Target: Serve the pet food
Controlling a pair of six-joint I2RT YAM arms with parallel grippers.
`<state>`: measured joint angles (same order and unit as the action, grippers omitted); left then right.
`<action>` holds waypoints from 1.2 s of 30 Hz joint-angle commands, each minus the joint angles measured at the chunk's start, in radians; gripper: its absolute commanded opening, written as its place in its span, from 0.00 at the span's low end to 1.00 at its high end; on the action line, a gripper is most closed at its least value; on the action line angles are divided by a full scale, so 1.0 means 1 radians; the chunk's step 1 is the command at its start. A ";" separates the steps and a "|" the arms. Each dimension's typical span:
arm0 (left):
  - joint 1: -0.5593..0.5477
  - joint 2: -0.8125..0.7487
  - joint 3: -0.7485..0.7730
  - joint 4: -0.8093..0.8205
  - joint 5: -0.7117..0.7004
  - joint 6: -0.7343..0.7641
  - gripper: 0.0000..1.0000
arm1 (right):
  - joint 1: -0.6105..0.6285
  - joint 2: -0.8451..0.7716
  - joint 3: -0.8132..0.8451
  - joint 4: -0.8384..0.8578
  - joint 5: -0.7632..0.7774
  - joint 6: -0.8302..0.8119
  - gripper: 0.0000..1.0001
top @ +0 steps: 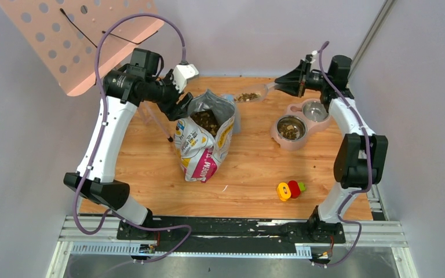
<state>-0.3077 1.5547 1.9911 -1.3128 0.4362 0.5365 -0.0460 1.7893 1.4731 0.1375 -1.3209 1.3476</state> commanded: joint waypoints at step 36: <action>-0.021 -0.102 -0.066 0.038 0.057 0.054 0.75 | -0.597 -0.103 -0.166 -0.620 0.240 -0.991 0.00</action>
<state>-0.3252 1.5196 1.9564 -1.3033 0.4702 0.5686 -0.6456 1.6863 1.2312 -0.3714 -1.1923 0.5755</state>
